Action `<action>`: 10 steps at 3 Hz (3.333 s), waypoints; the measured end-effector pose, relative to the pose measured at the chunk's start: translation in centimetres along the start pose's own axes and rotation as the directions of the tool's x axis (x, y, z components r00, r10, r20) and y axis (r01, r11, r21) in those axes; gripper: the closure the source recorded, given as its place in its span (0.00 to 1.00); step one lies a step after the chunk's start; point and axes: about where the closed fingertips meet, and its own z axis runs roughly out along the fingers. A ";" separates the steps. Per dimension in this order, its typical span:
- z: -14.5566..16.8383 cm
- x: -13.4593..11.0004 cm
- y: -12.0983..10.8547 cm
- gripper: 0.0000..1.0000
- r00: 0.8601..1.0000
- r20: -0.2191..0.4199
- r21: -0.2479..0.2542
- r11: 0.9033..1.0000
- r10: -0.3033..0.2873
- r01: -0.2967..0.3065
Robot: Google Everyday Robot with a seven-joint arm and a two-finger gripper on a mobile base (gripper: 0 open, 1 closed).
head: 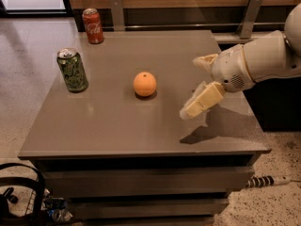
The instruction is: Pick orange
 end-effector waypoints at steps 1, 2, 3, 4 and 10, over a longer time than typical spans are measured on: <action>2.5 -1.0 -0.2 0.00 0.994 0.112 -0.018 1.000 -0.004 0.006; 4.6 -1.4 -0.9 0.00 0.981 0.194 -0.010 1.000 -0.012 0.014; 6.4 -1.5 -1.8 0.00 0.969 0.246 0.019 1.000 -0.012 0.007; 7.6 -1.2 -3.2 0.00 0.963 0.271 0.095 0.995 0.001 -0.028; 14.2 -3.7 -4.8 0.39 0.898 0.437 0.074 0.994 0.040 -0.081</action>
Offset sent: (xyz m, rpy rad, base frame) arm 0.0433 0.0520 -0.0285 0.2774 -0.1115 0.0230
